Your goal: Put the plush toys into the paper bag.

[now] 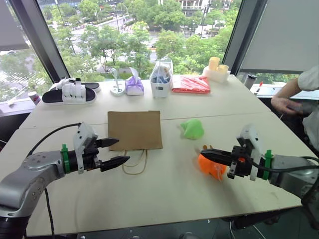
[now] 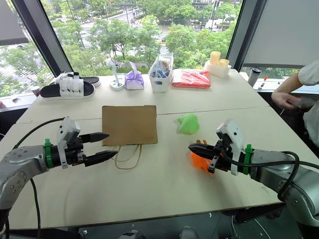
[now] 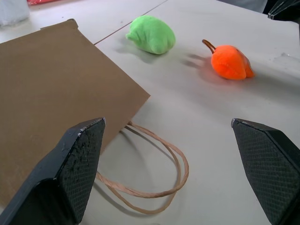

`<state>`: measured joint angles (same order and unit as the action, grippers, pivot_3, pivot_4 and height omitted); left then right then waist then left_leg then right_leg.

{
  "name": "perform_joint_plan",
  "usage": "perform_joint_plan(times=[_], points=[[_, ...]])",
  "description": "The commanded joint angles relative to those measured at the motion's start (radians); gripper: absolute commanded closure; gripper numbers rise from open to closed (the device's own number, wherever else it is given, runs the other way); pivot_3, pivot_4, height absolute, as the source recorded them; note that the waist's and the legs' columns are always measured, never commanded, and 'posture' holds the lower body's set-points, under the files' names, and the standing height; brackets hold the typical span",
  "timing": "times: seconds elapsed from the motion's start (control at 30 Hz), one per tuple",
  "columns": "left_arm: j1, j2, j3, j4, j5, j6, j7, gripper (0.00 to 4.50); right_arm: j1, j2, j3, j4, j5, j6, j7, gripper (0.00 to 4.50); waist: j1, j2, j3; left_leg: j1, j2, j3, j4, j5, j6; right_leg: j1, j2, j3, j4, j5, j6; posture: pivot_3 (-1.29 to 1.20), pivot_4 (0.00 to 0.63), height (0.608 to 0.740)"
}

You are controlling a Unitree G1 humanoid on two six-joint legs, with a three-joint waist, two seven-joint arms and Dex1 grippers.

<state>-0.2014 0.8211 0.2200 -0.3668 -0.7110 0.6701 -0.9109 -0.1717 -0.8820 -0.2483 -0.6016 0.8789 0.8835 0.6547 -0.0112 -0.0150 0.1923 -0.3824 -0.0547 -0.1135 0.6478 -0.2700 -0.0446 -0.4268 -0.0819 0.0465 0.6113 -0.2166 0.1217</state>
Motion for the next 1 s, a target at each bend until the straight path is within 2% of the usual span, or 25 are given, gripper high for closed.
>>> perform_joint_plan(times=[0.03,0.57,0.83,1.0], points=[[-0.003,0.028,0.022,-0.020,0.006,-0.014,-0.014,0.08,-0.022,0.000,-0.006,-0.007,-0.007,-0.026,0.011,4.50,0.000,0.000,0.000,0.000,0.000,0.000,0.000,0.000,0.000,0.000,0.000,0.000,0.000,0.000,0.000,0.00,0.150,0.740],[-0.041,0.017,0.006,-0.017,0.011,-0.014,-0.001,0.08,-0.050,0.041,0.050,0.013,-0.064,-0.065,0.012,4.50,0.000,0.000,0.000,0.000,0.000,0.000,0.000,0.000,0.000,0.000,0.000,0.000,0.000,0.000,0.000,0.00,0.150,0.740],[-0.072,0.030,-0.029,0.031,0.053,-0.051,-0.070,0.08,-0.031,0.065,0.052,-0.007,-0.078,-0.069,-0.002,4.50,0.000,0.000,0.000,0.000,0.000,0.000,0.000,0.000,0.000,0.000,0.000,0.000,0.000,0.000,0.000,0.00,0.150,0.740],[-0.085,0.071,-0.108,0.131,0.237,-0.296,-0.182,0.08,0.003,0.077,0.055,-0.035,-0.089,-0.072,-0.022,4.50,0.000,0.000,0.000,0.000,0.000,0.000,0.000,0.000,0.000,0.000,0.000,0.000,0.000,0.000,0.000,0.00,0.150,0.740]])
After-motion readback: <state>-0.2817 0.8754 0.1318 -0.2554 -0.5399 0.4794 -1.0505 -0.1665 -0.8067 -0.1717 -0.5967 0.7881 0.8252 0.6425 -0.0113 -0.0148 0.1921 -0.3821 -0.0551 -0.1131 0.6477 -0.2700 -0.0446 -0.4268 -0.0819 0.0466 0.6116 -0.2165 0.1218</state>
